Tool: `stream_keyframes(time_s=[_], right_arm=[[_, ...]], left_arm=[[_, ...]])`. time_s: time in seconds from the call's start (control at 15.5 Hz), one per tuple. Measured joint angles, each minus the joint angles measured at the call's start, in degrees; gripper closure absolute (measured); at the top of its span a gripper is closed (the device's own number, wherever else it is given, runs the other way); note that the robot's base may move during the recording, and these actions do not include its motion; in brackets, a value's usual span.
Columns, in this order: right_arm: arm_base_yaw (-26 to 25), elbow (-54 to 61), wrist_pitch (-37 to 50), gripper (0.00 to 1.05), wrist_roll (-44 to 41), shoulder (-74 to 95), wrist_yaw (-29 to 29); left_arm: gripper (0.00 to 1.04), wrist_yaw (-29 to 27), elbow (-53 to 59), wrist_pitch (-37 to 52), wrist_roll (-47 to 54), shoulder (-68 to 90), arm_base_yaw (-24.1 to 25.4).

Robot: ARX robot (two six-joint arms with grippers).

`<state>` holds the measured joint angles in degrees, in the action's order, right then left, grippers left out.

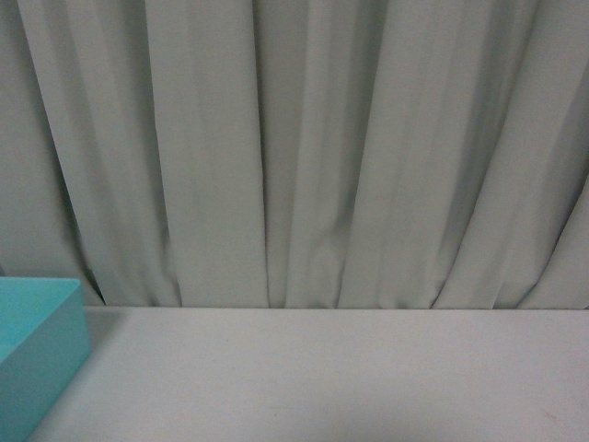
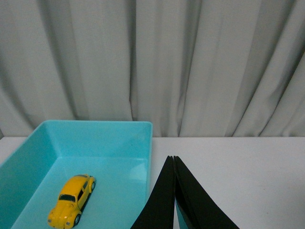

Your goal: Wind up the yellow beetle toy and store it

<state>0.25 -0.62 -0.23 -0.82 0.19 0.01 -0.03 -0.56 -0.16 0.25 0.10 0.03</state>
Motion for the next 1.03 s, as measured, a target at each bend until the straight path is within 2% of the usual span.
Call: stream_keyframes(time_s=[0.45, 0.52, 0.84, 0.9, 1.03], right_arm=[[0.0, 0.0, 0.0, 0.07, 0.0, 0.0, 0.0], [0.0, 0.0, 0.0, 0.07, 0.0, 0.0, 0.0], [0.0, 0.0, 0.0, 0.07, 0.0, 0.0, 0.0], [0.0, 0.0, 0.0, 0.07, 0.0, 0.0, 0.0], [0.0, 0.0, 0.0, 0.07, 0.0, 0.0, 0.0]], left_arm=[[1.02, 0.0, 0.0, 0.0, -0.1, 0.0, 0.0], [0.94, 0.0, 0.0, 0.0, -0.1, 0.0, 0.0], [0.4, 0.0, 0.0, 0.0, -0.1, 0.0, 0.0], [0.26, 0.0, 0.0, 0.0, -0.1, 0.0, 0.0], [0.06, 0.0, 0.0, 0.0, 0.0, 0.0, 0.0]])
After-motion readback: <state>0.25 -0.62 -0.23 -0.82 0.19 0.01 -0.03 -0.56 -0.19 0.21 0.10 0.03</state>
